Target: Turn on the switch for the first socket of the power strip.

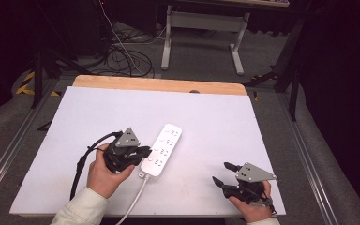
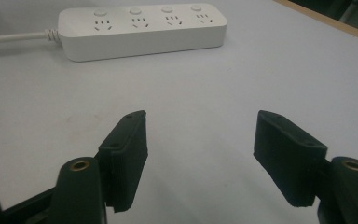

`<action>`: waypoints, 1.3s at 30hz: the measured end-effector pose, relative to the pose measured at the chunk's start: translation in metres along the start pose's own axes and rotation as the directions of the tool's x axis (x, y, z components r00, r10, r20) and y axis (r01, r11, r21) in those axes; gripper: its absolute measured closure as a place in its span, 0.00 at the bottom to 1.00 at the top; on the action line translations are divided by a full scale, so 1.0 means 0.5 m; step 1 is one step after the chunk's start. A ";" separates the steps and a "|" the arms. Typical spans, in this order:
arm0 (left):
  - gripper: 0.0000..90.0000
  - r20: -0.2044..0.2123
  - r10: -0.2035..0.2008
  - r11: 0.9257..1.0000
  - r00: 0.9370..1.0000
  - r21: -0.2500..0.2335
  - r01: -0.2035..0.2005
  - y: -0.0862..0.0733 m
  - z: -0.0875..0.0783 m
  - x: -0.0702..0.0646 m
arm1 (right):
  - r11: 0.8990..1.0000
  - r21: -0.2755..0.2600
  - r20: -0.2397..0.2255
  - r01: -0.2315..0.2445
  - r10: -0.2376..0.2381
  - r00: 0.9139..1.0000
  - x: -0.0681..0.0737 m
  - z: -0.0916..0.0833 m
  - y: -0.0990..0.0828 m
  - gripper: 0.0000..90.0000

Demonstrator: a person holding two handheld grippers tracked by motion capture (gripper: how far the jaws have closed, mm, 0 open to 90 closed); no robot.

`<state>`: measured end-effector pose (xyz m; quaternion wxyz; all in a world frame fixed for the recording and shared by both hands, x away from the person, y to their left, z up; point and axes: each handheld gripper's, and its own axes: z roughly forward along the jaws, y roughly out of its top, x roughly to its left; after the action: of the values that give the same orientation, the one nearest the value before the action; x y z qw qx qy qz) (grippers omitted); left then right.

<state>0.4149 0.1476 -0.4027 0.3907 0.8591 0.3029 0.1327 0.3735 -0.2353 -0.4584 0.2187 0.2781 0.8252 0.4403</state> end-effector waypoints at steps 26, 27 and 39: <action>1.00 0.062 -0.064 0.978 0.996 0.203 0.050 0.001 0.077 0.034 | 1.000 0.006 -0.012 0.003 -0.002 1.000 -0.001 0.001 -0.001 0.40; 1.00 0.060 -0.063 0.976 0.996 0.212 0.049 0.002 0.079 0.035 | 1.000 0.006 -0.011 0.003 -0.003 1.000 -0.001 0.001 -0.001 0.40; 1.00 0.025 -0.073 0.962 0.997 0.265 0.064 0.001 0.106 0.039 | 1.000 0.010 -0.015 0.002 -0.002 1.000 -0.001 0.002 -0.002 0.40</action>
<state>0.4548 0.1281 -0.4374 0.2825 0.8946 0.3405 0.0629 0.3744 -0.2357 -0.4598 0.2115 0.2751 0.8293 0.4381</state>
